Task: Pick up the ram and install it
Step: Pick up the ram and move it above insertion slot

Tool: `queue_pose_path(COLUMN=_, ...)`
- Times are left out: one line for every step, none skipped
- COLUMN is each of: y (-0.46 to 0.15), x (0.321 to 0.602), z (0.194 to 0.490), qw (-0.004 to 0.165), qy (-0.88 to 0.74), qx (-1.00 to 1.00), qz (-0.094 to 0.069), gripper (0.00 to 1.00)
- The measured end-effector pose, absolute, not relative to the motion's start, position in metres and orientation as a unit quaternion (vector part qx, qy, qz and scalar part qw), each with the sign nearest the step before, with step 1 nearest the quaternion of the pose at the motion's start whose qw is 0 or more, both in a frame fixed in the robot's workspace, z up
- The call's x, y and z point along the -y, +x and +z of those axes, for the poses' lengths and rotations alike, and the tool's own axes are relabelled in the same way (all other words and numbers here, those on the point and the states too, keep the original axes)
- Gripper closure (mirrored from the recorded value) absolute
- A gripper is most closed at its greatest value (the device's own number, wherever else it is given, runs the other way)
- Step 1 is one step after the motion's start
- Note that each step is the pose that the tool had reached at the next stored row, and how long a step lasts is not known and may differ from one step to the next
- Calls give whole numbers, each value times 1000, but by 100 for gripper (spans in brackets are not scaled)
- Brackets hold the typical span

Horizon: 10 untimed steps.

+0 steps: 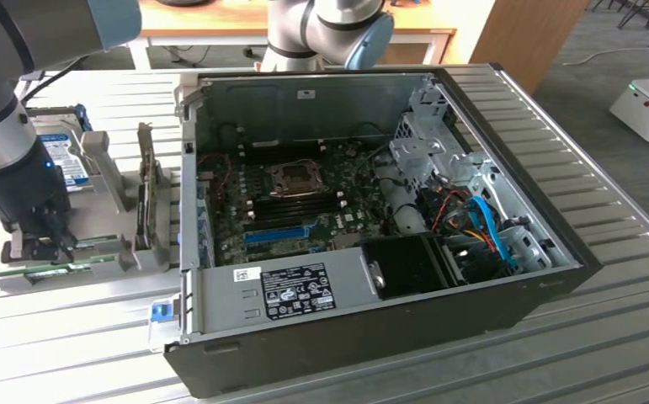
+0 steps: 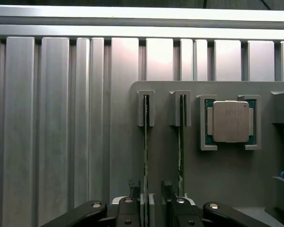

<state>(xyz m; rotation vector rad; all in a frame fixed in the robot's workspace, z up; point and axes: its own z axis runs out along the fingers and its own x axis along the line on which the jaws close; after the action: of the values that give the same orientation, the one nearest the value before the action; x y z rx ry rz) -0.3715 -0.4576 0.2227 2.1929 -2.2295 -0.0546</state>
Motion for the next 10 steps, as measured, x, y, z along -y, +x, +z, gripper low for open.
queue_pose_path(y=-371, x=458, z=223, qw=7, qy=701, qx=713, qz=-17, gripper=69)
queue_pose_path(y=-370, x=458, z=223, qw=7, qy=701, qx=713, qz=-17, gripper=69)
queue_pose_path(y=-369, x=458, z=223, qw=7, qy=701, qx=713, qz=-17, gripper=69)
queue_pose_path(y=-368, x=458, z=223, qw=7, qy=701, qx=713, qz=-17, gripper=69)
queue_pose_path(y=-367, x=458, z=223, qw=7, qy=701, qx=713, qz=-17, gripper=69)
queue_pose_path(y=-367, x=458, z=223, qw=7, qy=701, qx=713, qz=-17, gripper=69)
queue_pose_path(y=-367, x=458, z=223, qw=7, qy=701, qx=713, qz=-17, gripper=69)
queue_pose_path(y=-367, x=458, z=223, qw=7, qy=701, qx=713, qz=-17, gripper=69)
queue_pose_path(y=-367, x=458, z=223, qw=7, qy=701, qx=713, qz=-17, gripper=69)
queue_pose_path(y=-367, x=458, z=223, qw=7, qy=701, qx=713, qz=-17, gripper=69)
